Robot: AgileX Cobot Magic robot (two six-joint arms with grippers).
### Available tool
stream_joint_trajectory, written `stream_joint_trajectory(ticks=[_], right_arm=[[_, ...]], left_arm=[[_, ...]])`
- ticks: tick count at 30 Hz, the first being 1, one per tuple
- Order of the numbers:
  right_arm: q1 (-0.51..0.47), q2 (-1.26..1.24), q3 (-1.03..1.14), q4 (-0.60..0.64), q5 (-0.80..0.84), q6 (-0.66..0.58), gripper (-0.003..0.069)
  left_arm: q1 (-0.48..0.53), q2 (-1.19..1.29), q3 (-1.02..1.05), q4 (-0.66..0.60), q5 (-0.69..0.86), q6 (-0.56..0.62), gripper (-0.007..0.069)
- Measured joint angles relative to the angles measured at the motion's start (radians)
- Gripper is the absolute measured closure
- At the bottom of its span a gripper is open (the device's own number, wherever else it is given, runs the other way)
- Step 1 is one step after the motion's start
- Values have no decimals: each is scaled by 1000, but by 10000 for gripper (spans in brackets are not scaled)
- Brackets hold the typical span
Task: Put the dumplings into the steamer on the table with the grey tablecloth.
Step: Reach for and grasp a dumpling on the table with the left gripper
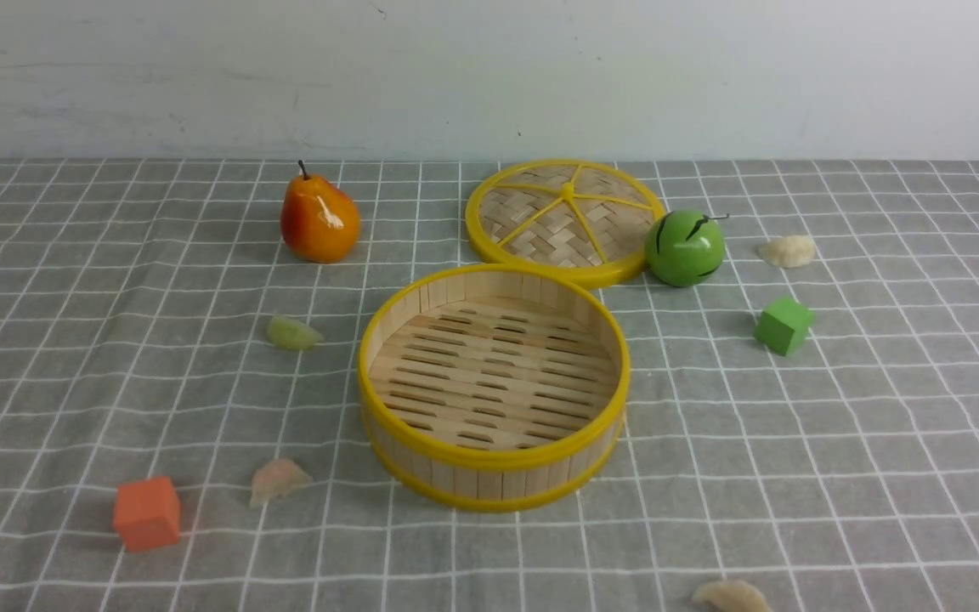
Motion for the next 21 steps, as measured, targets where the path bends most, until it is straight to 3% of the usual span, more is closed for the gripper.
stream_joint_trajectory(ticks=[7,16,21], right_arm=[[0,0,0,-71,-2,0,419],[0,0,0,-206,-2,0,419],[0,0,10,-286,-142,0,419]], left_arm=[[0,0,0,3,-6,0,406],[0,0,0,9,-126,0,397],[0,0,0,9,-265,0,390]])
